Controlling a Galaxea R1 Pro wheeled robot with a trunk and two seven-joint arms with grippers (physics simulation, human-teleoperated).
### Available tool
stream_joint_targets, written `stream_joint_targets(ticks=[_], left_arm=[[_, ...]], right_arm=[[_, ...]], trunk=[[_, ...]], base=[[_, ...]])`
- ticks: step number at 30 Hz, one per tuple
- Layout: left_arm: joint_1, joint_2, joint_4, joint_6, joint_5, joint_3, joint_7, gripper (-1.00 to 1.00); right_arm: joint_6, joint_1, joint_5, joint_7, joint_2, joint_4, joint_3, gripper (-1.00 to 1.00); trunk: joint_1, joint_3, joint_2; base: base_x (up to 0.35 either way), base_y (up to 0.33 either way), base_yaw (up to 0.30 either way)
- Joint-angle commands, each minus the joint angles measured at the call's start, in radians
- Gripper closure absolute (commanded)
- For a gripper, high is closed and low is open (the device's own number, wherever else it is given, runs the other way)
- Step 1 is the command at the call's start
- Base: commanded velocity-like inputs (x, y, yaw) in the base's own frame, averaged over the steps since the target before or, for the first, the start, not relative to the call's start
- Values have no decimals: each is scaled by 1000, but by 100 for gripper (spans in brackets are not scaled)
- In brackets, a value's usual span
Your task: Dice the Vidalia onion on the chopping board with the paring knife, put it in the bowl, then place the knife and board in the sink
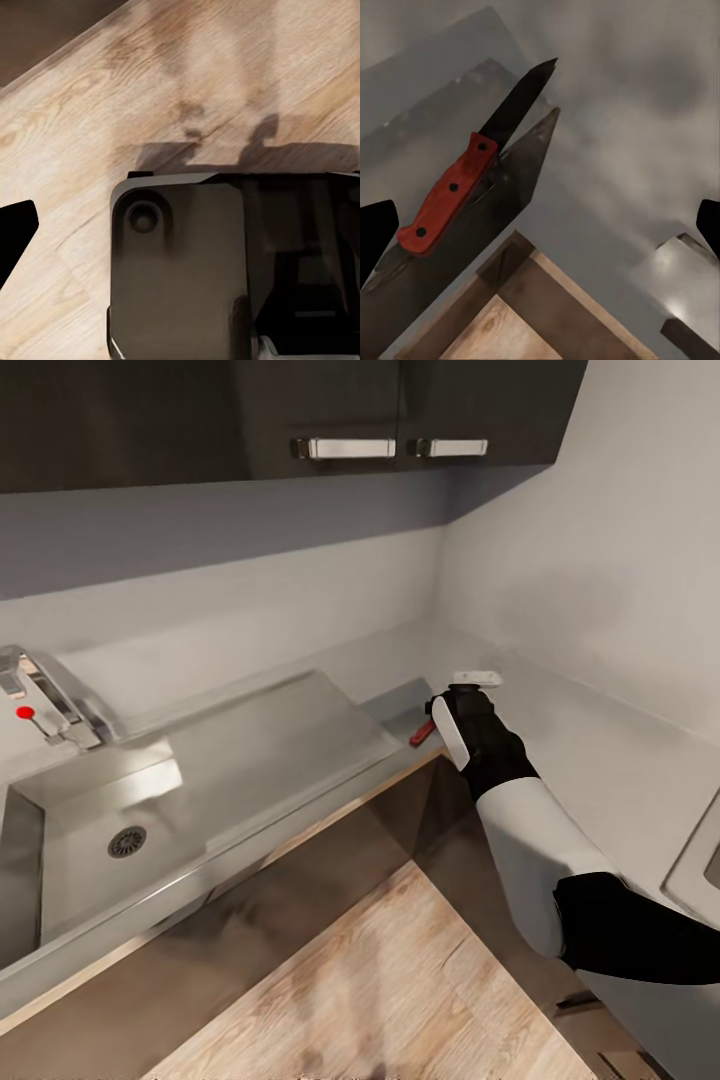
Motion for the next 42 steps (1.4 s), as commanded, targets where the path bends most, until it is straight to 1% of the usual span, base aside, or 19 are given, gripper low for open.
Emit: stream_joint_targets(ticks=[1,11,18,42], left_arm=[[0,1,-1,-2,7,-3,0,-100],[0,1,-1,-2,6,-3,1,-100],[0,1,-1,-2,6,-3,1,-100],[0,1,-1,-2,6,-3,1,-100]], right_arm=[[2,-1,-11,-10,0,-1,2,-100],[2,-1,-11,-8,0,1,3,-100],[2,0,-11,-7,0,1,3,-100],[2,0,-11,-7,0,2,4,-100]], trunk=[[0,-3,-1],[0,-19,-1],[0,-30,-1],[0,-58,-1]], base=[[52,-57,0],[170,-181,0],[43,-46,20],[1,-1,156]])
